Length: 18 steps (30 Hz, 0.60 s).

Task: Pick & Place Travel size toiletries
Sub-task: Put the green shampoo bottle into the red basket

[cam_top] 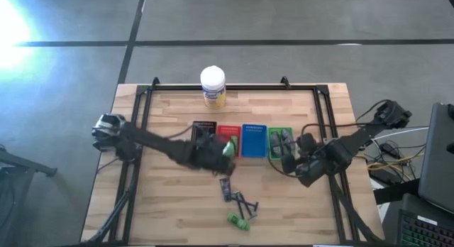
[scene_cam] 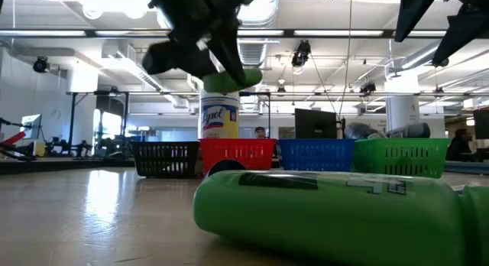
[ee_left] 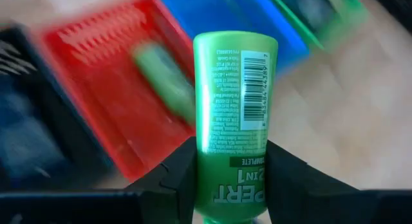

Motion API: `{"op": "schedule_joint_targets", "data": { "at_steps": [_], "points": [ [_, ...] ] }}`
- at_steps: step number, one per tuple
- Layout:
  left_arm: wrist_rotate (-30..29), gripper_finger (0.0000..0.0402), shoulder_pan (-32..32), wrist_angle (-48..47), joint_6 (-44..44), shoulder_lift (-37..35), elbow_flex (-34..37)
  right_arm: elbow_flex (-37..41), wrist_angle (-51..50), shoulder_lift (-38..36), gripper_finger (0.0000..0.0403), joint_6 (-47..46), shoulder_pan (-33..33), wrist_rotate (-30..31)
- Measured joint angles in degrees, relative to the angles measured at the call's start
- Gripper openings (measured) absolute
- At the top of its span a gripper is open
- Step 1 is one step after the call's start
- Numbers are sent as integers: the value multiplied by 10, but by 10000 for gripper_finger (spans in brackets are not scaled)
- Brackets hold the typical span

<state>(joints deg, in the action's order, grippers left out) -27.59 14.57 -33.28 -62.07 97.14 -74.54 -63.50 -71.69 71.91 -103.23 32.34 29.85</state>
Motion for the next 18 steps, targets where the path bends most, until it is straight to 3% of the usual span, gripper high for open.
{"op": "schedule_joint_targets", "data": {
  "at_steps": [6,10,18],
  "points": [
    [1,137,-92,7,20,4,1,25,55,4,364,5,0,1],
    [50,137,-138,31,22,31,1,25,65,20,364,11,0,2],
    [70,139,-152,41,-24,76,1,13,59,28,364,27,0,3]
  ]
}}
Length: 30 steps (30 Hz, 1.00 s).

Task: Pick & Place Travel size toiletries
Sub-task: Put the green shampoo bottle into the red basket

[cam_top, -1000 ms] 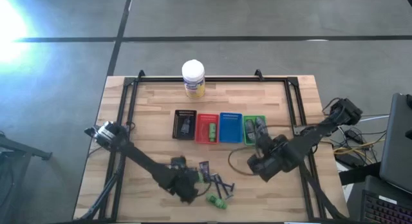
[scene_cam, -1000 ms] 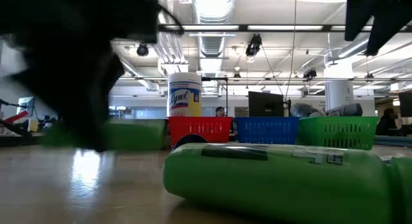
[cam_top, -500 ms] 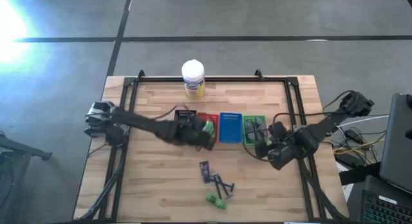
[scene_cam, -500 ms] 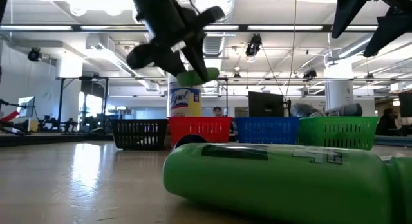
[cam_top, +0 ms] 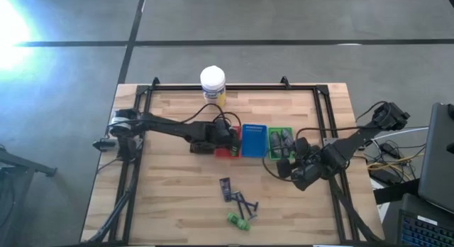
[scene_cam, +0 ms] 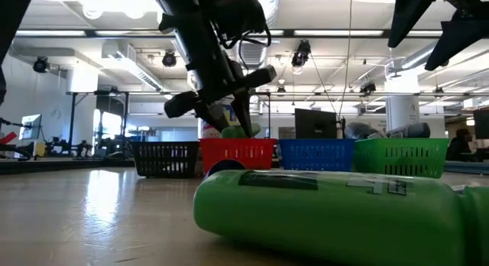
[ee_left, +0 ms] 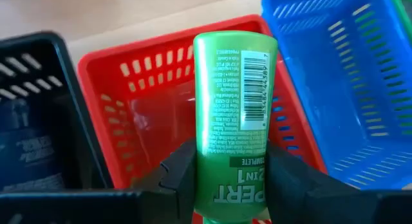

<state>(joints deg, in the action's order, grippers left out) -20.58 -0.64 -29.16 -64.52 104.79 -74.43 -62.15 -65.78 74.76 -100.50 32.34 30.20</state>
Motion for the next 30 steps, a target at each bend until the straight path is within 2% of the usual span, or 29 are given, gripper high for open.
{"op": "schedule_joint_targets", "data": {
  "at_steps": [3,13,18,20,22,26,27,30],
  "points": [
    [-4,152,4,-4,-27,3,0,1,0,-1,364,0,0,0],
    [2,243,15,-19,-44,1,0,2,-2,0,364,6,0,0],
    [26,260,45,-12,11,-18,0,2,-1,-1,364,22,0,-5],
    [33,260,67,-3,66,-31,0,2,3,-1,364,39,0,-9],
    [63,257,93,23,175,-45,0,2,8,-1,364,66,0,-19],
    [217,250,166,69,446,-61,-1,-2,21,-1,364,130,2,-37],
    [238,248,187,73,497,-62,-1,-3,22,-1,364,133,4,-37],
    [232,247,246,84,576,-52,-1,-3,23,-1,364,135,7,-38]
  ]
}}
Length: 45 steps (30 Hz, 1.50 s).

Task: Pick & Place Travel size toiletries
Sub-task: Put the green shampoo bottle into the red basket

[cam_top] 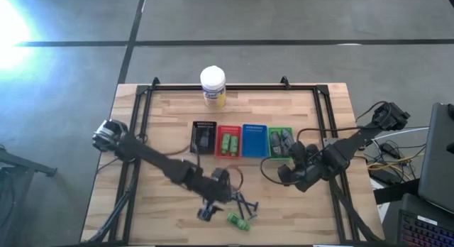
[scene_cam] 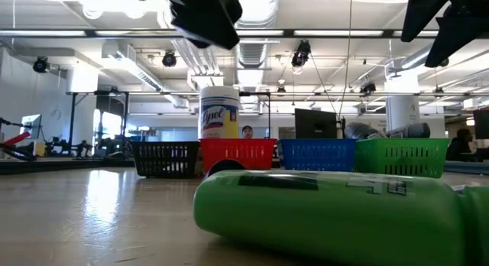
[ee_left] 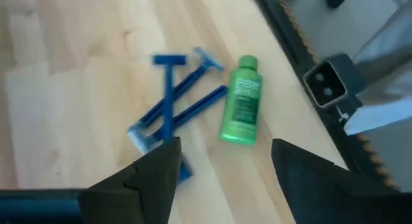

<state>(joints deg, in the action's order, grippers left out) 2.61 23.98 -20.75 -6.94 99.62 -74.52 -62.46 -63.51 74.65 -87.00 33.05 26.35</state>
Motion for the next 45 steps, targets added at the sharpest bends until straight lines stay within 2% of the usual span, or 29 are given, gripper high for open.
{"op": "schedule_joint_targets", "data": {
  "at_steps": [5,10,18,22,27,45],
  "points": [
    [-54,248,48,46,4,45,0,0,0,1,364,-7,5,-1],
    [-62,248,66,124,3,95,-13,0,1,1,364,-11,8,-13],
    [-61,248,65,116,9,163,-73,0,0,1,364,-30,24,-15],
    [-35,248,64,75,10,186,-95,0,0,1,364,-34,26,-14],
    [-29,248,64,29,22,199,-105,0,0,1,364,-35,26,-13],
    [-24,248,56,64,-27,205,-96,5,-1,1,364,-35,26,-7]
  ]
}}
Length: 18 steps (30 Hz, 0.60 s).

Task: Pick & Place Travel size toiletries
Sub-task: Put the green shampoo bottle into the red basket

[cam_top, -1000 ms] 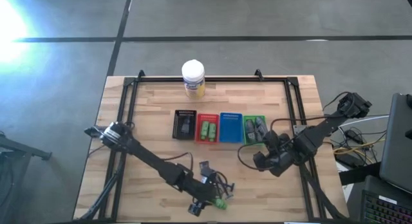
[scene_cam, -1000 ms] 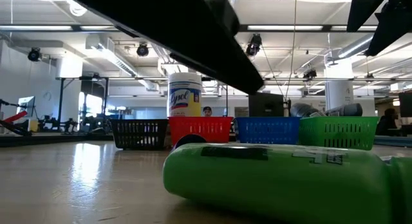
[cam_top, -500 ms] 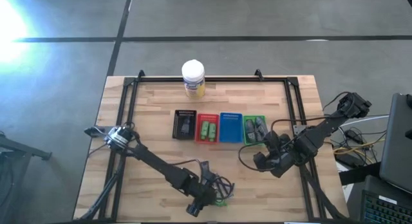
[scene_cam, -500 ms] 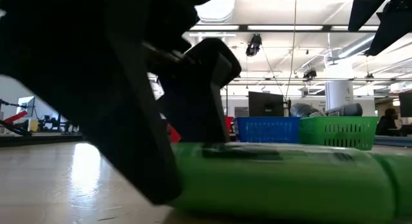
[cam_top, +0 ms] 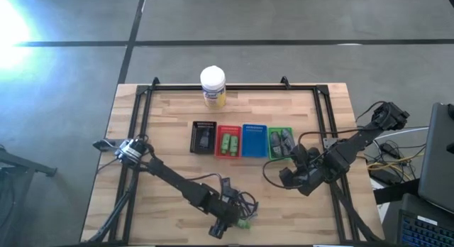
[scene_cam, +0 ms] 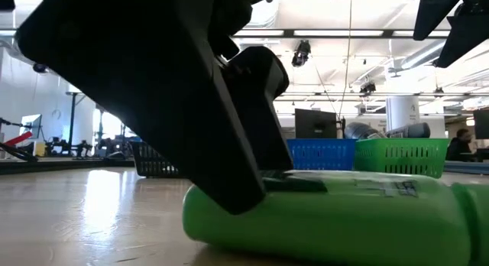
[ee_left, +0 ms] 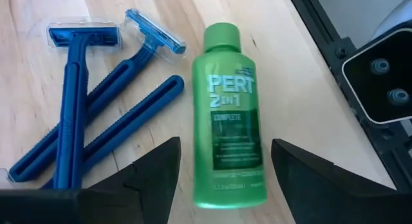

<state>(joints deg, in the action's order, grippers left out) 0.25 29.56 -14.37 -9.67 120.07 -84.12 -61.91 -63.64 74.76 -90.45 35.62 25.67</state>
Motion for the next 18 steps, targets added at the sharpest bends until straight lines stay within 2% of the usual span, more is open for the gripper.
{"op": "schedule_joint_targets", "data": {
  "at_steps": [4,10,14,18],
  "points": [
    [1,241,-1,-1,6,0,3,0,0,0,364,0,0,0],
    [1,198,-1,-2,3,0,20,0,0,0,364,0,0,0],
    [0,172,-1,0,-26,-2,26,0,0,0,364,0,0,0],
    [0,169,1,-13,-60,-5,21,0,0,0,364,0,0,0]
  ]
}}
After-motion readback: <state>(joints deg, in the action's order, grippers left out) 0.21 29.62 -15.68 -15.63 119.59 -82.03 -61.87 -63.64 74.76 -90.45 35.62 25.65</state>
